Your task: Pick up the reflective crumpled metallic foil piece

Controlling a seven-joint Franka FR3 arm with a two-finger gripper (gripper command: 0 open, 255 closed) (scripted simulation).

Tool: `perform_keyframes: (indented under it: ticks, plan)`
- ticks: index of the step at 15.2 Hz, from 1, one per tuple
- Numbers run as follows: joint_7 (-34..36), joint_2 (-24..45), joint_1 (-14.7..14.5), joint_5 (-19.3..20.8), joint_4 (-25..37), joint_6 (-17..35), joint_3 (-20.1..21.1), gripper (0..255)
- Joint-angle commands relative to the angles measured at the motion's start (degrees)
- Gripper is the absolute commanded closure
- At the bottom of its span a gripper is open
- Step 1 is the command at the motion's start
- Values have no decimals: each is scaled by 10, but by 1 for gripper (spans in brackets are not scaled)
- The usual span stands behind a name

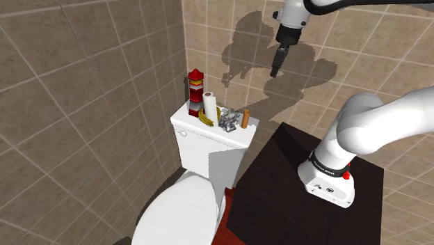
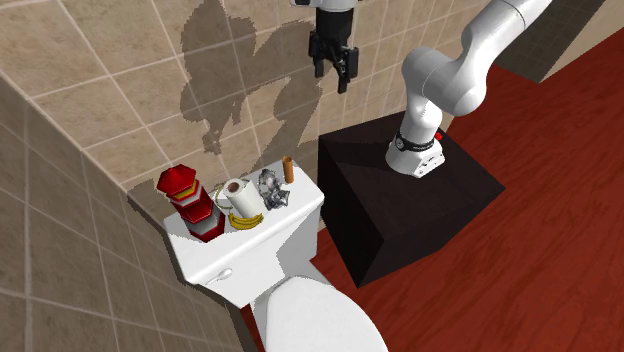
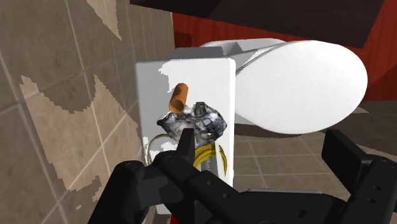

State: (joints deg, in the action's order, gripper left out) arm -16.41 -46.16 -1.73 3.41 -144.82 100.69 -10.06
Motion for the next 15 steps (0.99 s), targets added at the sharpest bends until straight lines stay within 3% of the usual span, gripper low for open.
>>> perform_keyframes:
  ticks: [1,9,12,15]
  plan:
    - [-42,4,-4,11,-33,47,-24,0]
    - [-215,103,-37,36,-100,244,-136,0]
    - [-291,166,-65,25,-105,321,-185,0]
    - [-382,239,-110,-11,-98,394,-242,0]
